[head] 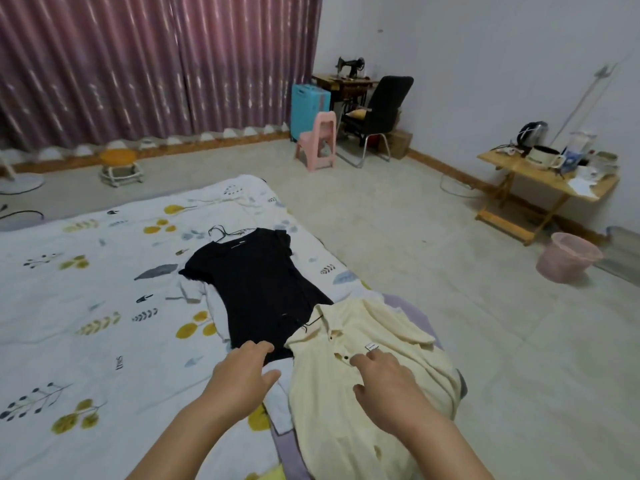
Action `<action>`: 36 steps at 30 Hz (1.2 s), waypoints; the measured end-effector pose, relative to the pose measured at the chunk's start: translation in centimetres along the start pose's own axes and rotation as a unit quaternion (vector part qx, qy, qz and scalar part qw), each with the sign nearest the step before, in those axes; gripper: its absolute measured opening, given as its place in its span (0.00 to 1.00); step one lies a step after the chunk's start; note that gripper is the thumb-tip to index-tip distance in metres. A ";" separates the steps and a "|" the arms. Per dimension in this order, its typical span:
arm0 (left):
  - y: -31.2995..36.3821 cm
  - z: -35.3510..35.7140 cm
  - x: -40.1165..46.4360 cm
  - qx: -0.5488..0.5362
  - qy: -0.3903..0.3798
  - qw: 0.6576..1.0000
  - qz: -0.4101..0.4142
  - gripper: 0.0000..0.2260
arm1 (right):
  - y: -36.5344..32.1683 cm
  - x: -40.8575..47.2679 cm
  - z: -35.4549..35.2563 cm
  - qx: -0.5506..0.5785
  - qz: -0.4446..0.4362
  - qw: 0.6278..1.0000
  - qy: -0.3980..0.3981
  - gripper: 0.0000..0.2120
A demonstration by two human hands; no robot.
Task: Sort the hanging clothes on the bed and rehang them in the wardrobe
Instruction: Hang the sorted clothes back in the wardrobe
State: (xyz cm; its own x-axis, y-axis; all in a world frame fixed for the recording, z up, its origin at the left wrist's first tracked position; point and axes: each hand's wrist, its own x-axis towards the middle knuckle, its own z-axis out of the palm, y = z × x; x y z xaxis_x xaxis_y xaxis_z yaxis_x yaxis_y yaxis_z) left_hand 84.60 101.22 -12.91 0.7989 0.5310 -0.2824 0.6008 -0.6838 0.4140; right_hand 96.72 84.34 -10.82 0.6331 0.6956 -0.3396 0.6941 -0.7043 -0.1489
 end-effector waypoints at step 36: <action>-1.8 25.5 30.2 -0.259 0.020 0.889 -0.376 0.35 | 9.3 45.4 18.7 -0.177 -0.216 0.950 -0.138 0.26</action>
State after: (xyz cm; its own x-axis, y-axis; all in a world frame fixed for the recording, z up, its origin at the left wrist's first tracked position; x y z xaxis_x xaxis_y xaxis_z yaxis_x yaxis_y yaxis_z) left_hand 108.35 105.70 -44.28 0.1684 0.7647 -0.6219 0.8638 0.1895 0.4669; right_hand 125.51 106.68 -44.98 0.1819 0.8109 -0.5562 0.9717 -0.2349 -0.0248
